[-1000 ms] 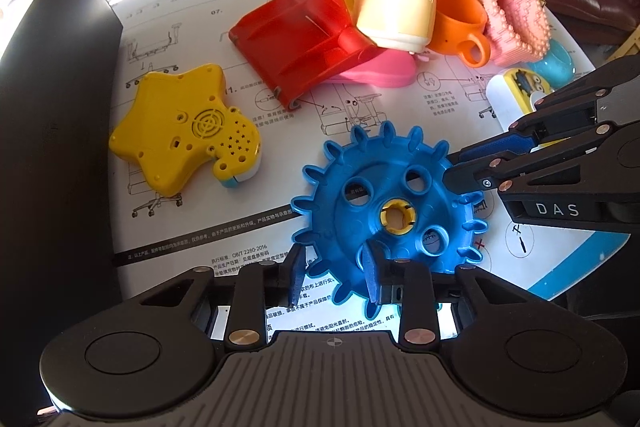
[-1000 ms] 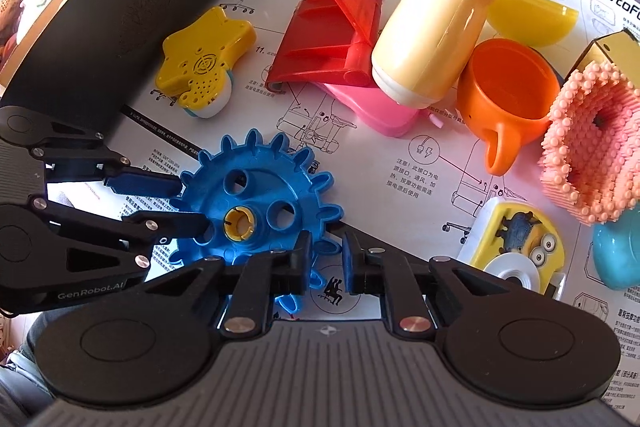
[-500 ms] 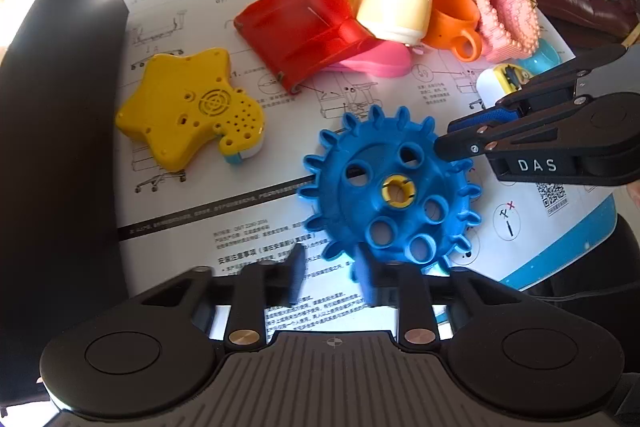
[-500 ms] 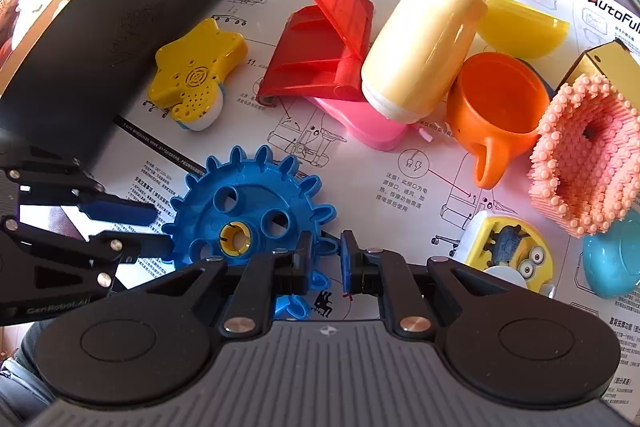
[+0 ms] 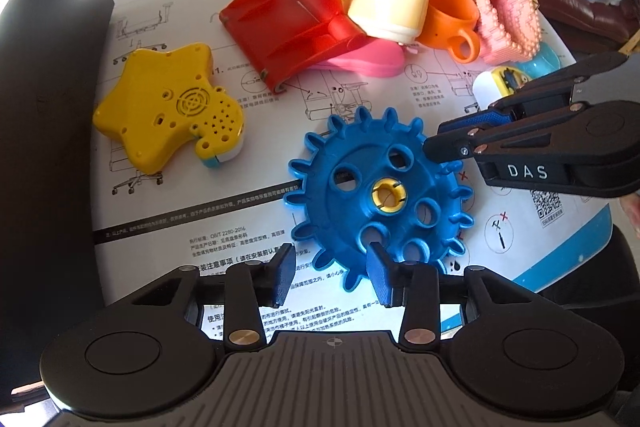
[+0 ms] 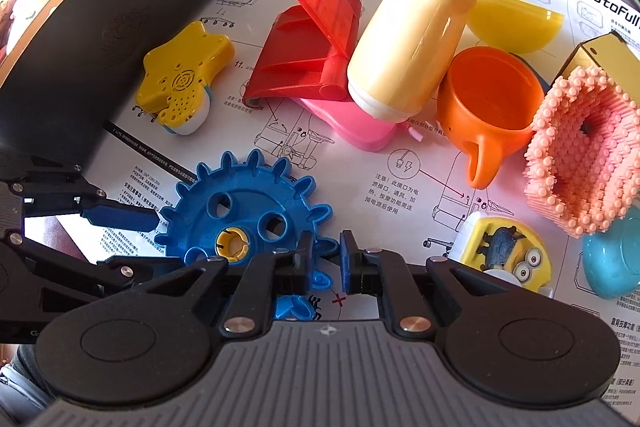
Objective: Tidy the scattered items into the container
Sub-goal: 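Lift the blue gear off the sheet with the left tool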
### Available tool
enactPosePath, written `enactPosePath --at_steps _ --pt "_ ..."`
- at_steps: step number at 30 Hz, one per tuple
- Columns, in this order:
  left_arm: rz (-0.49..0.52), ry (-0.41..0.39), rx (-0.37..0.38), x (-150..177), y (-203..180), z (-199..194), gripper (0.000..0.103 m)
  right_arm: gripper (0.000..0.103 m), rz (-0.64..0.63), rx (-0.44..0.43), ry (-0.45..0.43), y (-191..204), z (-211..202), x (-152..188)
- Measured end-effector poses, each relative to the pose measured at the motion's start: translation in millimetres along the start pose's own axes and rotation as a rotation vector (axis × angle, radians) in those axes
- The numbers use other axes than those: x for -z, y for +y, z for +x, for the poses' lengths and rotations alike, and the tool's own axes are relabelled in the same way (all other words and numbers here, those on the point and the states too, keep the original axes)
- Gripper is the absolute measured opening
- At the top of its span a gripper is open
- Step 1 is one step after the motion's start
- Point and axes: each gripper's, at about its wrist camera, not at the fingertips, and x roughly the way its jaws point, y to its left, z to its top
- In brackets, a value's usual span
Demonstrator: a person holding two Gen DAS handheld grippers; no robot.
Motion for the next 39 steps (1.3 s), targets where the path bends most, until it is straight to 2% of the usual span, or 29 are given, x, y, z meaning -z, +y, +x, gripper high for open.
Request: enactPosePath --at_steps 1,2,3,5,8,10,11,15,16,17,18,19,22,24,28,33,34,35,39 --pt "-0.018 0.005 0.013 -2.1 1.1 1.0 0.055 0.015 0.003 -0.002 0.0 -0.8 -0.2 0.0" --pt "-0.034 0.009 0.026 -3.5 2.9 2.0 0.043 0.015 0.002 -0.002 0.001 -1.1 -0.1 0.3" --pt "-0.048 0.011 0.03 -4.2 4.6 3.1 0.04 0.015 0.001 -0.004 0.003 -1.4 0.1 0.8" --pt "-0.068 0.014 0.044 -4.5 8.2 2.6 0.036 0.015 0.003 -0.008 0.005 -2.7 0.5 2.4" --pt "-0.077 0.023 0.045 -6.4 9.3 3.4 0.037 0.015 0.004 -0.012 0.003 -3.1 0.6 3.5" --pt "-0.068 0.034 0.032 -9.5 5.9 4.8 0.042 0.015 -0.001 -0.011 0.006 -2.5 0.8 2.9" --pt "-0.059 0.041 0.022 -11.1 3.1 5.6 0.049 0.016 -0.004 -0.011 0.006 -2.3 1.0 2.8" --pt "-0.044 0.065 -0.01 -19.0 -2.2 9.2 0.05 0.016 -0.014 -0.013 0.013 -3.2 0.6 3.4" --pt "-0.036 0.072 -0.019 -20.7 -3.3 10.0 0.054 0.018 -0.017 -0.016 0.014 -3.3 0.6 3.3" --pt "-0.019 0.075 -0.043 -22.0 -5.3 10.9 0.066 0.018 -0.018 -0.015 0.013 -3.2 0.7 3.0" --pt "0.005 0.078 -0.067 -23.0 -6.7 12.6 0.065 0.019 -0.02 -0.012 0.011 -2.7 1.0 2.3" --pt "0.009 0.071 -0.055 -23.1 -6.7 11.7 0.043 0.021 -0.018 -0.009 0.012 -2.2 1.6 1.4" --pt "0.043 0.057 -0.059 -20.2 -11.1 9.8 0.043 0.021 -0.019 0.008 0.002 0.6 2.1 1.1" --pt "0.032 0.042 -0.06 -18.6 -11.2 8.2 0.042 0.014 -0.017 0.021 -0.003 -0.5 1.0 1.3" --pt "0.017 0.02 -0.039 -17.6 -8.9 1.7 0.038 0.014 -0.006 0.02 -0.002 -3.2 -2.0 1.5" --pt "0.03 -0.007 -0.049 -17.3 -10.4 -4.1 0.037 0.014 0.003 0.013 -0.016 -4.4 -7.9 -0.5" --pt "0.026 -0.014 -0.05 -17.5 -9.8 -5.5 0.034 0.014 0.003 0.013 -0.019 -4.1 -8.8 -1.3" --pt "0.023 -0.018 -0.079 -17.7 -8.5 -7.0 0.012 0.014 0.003 0.026 -0.023 -4.0 -9.5 -1.7" --pt "0.009 -0.023 -0.063 -20.4 1.2 -4.8 0.012 0.014 0.01 0.013 -0.029 -5.8 -11.5 -3.5"
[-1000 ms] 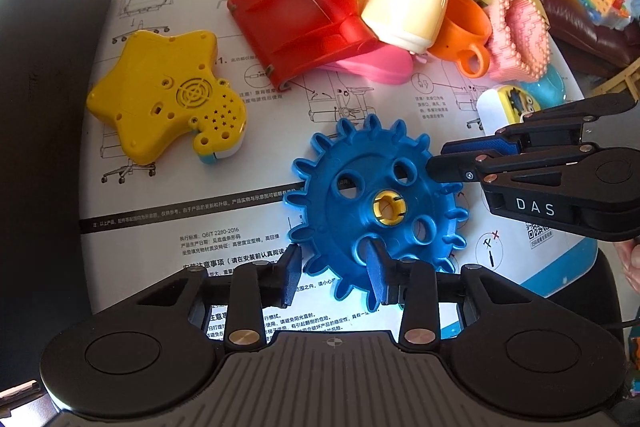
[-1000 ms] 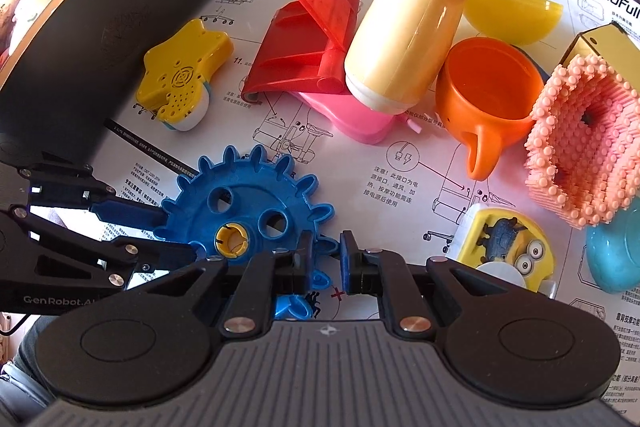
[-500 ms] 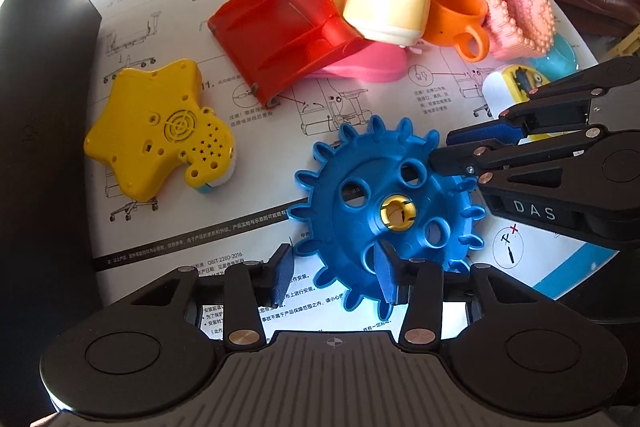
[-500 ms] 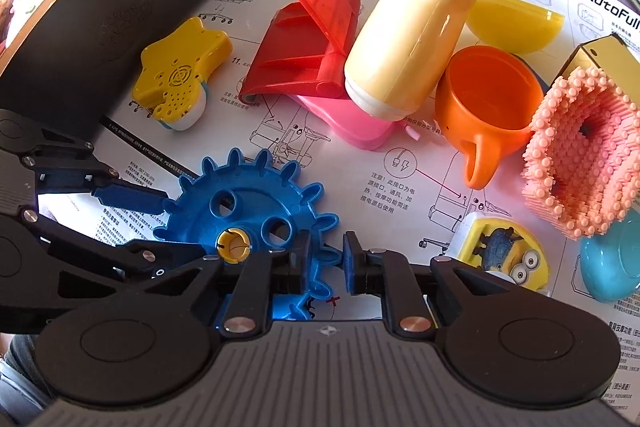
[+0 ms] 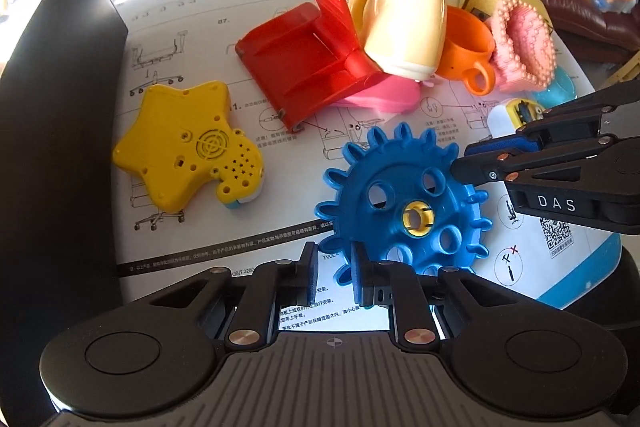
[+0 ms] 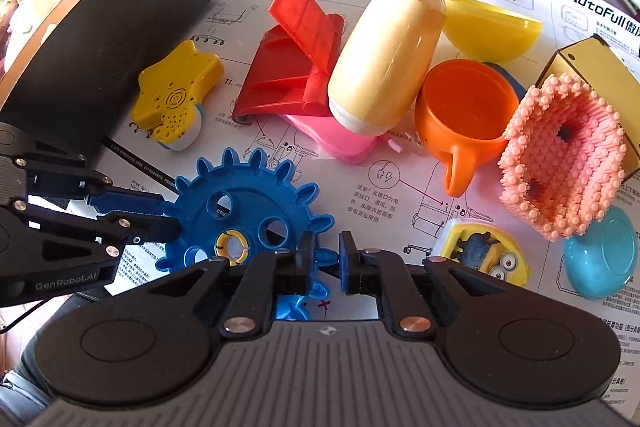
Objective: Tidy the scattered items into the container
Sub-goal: 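Lift the blue gear off the sheet with the left tool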
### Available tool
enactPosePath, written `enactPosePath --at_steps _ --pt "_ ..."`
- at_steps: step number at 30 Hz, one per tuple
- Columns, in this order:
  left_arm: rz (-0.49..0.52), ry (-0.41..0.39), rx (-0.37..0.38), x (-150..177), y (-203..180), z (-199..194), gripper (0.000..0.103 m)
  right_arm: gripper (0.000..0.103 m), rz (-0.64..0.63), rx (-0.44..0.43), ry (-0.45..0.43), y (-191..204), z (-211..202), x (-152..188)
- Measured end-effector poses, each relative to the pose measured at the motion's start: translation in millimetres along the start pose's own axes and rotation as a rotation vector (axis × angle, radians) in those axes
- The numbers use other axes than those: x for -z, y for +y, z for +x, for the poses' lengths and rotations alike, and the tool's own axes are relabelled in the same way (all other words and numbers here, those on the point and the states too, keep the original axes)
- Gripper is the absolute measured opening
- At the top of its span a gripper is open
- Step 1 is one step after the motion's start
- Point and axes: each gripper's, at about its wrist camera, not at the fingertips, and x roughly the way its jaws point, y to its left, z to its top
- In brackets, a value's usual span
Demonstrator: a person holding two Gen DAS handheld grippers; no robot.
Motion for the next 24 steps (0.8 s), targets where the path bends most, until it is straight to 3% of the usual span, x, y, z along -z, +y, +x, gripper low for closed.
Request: enactPosePath --at_steps 8,24 --pt "-0.03 0.019 0.003 -1.7 3.3 9.5 0.011 0.013 -0.002 0.005 0.004 0.8 4.2 -0.3" --pt "-0.017 -0.054 -0.033 -15.1 2.4 -6.4 0.01 0.013 -0.005 0.017 -0.036 0.0 -4.8 -11.4"
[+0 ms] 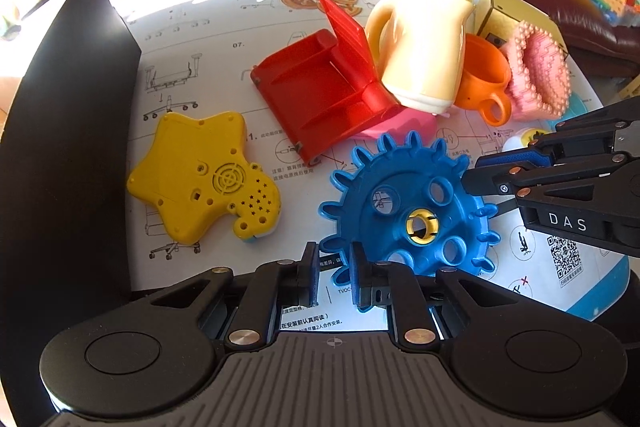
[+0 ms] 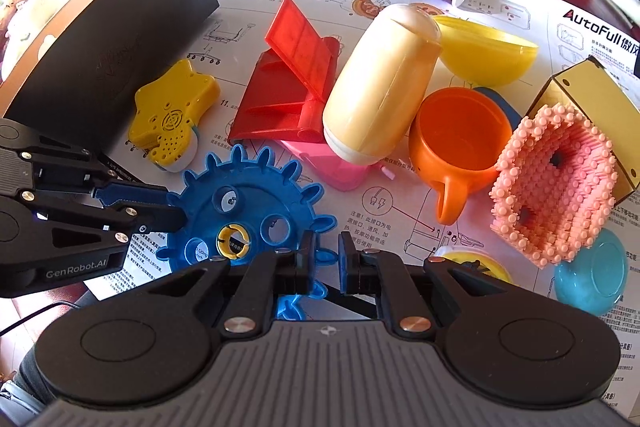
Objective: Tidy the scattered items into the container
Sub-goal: 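Lift the blue gear off the sheet with the left tool, then carry the gear over the cardboard box, lower it in, open left tool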
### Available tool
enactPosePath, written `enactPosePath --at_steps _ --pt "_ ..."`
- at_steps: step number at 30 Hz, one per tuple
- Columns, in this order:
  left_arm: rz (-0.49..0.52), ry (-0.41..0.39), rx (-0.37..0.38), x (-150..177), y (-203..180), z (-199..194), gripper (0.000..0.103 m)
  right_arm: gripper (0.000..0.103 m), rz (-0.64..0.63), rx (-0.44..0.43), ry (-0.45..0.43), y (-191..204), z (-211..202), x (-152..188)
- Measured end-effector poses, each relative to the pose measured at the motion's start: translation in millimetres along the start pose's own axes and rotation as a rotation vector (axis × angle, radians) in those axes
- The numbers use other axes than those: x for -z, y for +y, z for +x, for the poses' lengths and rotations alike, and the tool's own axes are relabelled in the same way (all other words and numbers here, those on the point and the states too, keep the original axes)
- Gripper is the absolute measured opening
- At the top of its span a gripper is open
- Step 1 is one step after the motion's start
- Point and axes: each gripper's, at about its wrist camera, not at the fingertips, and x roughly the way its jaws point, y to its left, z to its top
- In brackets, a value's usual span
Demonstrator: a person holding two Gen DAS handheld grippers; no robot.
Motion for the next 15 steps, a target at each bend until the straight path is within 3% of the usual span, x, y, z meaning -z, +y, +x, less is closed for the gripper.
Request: enactPosePath --at_steps 15 --pt "-0.004 -0.081 -0.004 -11.2 -0.8 -26.8 0.01 0.012 -0.032 0.038 -0.048 4.7 -22.8 -15.9"
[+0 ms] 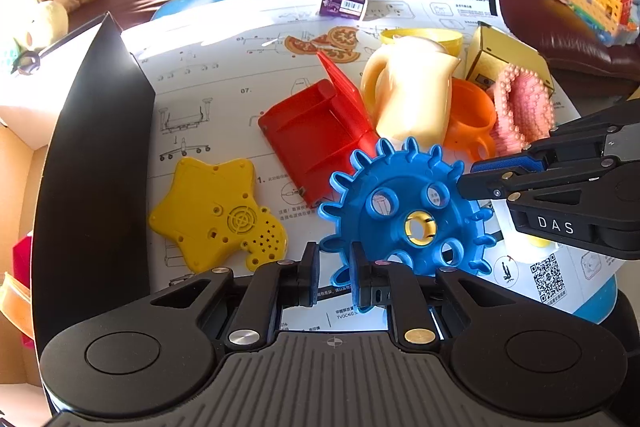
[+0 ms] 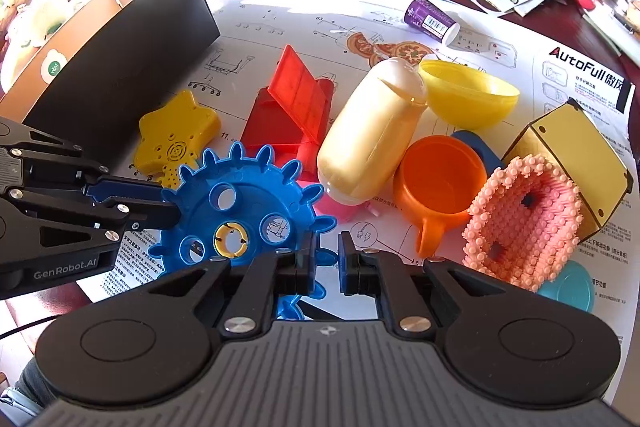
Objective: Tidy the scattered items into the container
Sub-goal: 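Carry the gear over the cardboard box, lower it in, open left tool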
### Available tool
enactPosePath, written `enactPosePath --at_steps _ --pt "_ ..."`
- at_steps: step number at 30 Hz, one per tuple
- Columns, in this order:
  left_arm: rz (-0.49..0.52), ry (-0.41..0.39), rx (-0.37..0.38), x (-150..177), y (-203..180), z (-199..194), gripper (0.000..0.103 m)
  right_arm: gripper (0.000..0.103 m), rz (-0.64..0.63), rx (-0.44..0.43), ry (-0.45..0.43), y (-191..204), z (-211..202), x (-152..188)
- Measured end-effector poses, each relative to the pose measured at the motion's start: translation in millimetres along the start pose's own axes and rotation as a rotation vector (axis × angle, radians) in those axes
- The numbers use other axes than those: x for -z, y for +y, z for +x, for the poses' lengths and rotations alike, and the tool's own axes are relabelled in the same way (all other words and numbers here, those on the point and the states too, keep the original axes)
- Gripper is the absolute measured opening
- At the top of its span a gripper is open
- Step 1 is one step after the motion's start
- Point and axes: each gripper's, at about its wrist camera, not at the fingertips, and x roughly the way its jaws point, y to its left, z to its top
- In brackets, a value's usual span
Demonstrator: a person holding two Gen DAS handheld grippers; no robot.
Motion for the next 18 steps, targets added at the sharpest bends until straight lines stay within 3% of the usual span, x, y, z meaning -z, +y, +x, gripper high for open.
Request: enactPosePath --at_steps 9,18 --pt "-0.033 -0.064 -0.008 -6.3 10.7 -23.0 0.01 0.012 -0.032 0.012 -0.035 10.5 -15.6 -17.5" --pt "-0.131 -0.189 -0.069 -16.8 47.9 -80.5 0.01 0.013 -0.128 0.005 -0.14 47.8 -47.2 -67.3"
